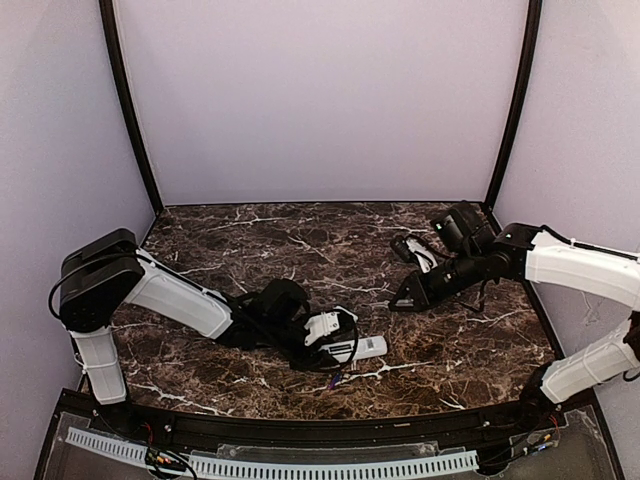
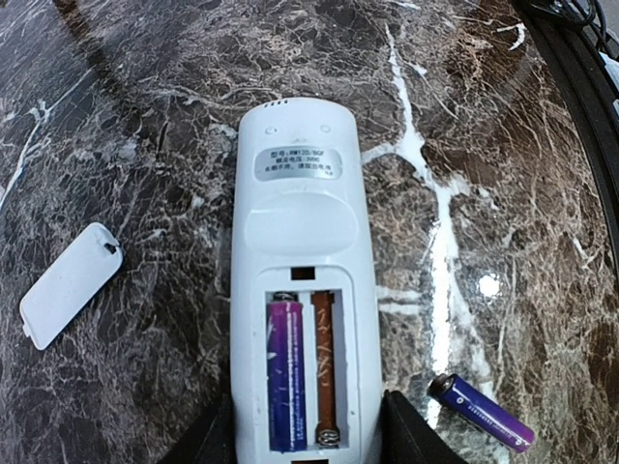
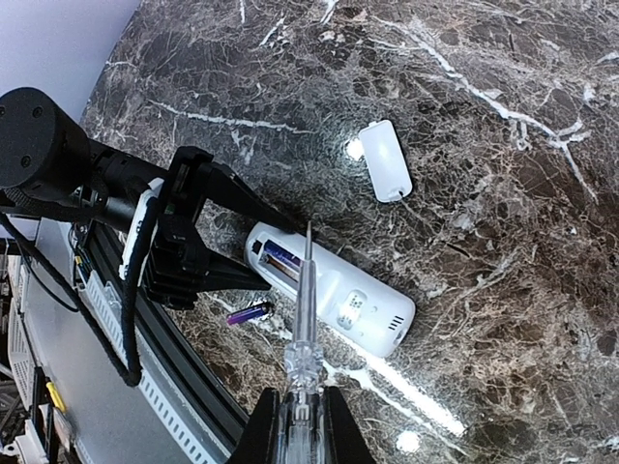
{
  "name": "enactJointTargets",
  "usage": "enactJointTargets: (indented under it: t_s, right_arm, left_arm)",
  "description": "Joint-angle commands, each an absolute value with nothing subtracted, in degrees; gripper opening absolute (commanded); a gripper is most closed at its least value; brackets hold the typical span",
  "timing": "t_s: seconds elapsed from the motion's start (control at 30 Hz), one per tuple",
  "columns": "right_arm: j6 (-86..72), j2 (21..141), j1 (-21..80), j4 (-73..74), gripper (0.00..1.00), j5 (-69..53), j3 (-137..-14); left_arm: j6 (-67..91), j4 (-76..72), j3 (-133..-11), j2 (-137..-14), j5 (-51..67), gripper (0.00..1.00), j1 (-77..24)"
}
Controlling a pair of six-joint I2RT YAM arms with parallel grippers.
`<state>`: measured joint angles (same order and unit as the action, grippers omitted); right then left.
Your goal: Unload the batteries from the remote control
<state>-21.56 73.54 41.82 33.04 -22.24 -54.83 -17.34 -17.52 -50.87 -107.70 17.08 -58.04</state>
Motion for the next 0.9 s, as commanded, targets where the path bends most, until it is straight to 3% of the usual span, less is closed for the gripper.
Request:
enactJointTargets:
  t_s: [0.0, 0.2, 0.23, 0.3, 0.37, 0.53, 0.67, 0.87]
  right_arm:
    - [-22.1, 73.5, 41.5, 32.7, 0.0, -21.1, -55.0]
    - [-22.1, 74.7, 41.5, 32.7, 0.0, -21.3, -56.2]
    - [-22.0, 74.8, 41.5, 32.7, 0.0, -21.3, -56.3]
    - [-22.0, 75.0, 41.5, 32.7, 0.0, -21.5, -56.5]
    - [-22.0, 75.3, 41.5, 32.7, 0.0, -22.0, -56.6]
    - [-22.2, 75.5, 41.5, 33.3, 0.0, -22.9, -56.9]
    - [-21.6, 74.8, 41.5, 34.0, 0.0, -25.3, -57.0]
    - [-21.6, 73.9, 41.5, 34.4, 0.0, -28.5, -56.4]
  left_arm:
    - [-16.0, -19.8, -49.8, -106.6, 16.6, 0.5, -58.5]
    - [-15.0, -22.8, -46.9, -104.4, 15.7, 0.61, -58.4]
    - [-15.0, -24.3, -46.4, -104.2, 15.6, 0.72, -58.4]
    - [-14.9, -26.9, -44.7, -103.3, 15.4, 0.82, -58.5]
    - [-14.9, -28.8, -43.3, -102.3, 15.0, 0.86, -58.5]
    - [-16.5, -33.2, -39.1, -98.3, 14.4, 0.9, -58.4]
    - [-15.5, -41.6, -34.2, -94.8, 4.9, 0.97, -58.4]
    - [-15.8, -46.8, -31.7, -95.2, -1.4, 0.99, -58.4]
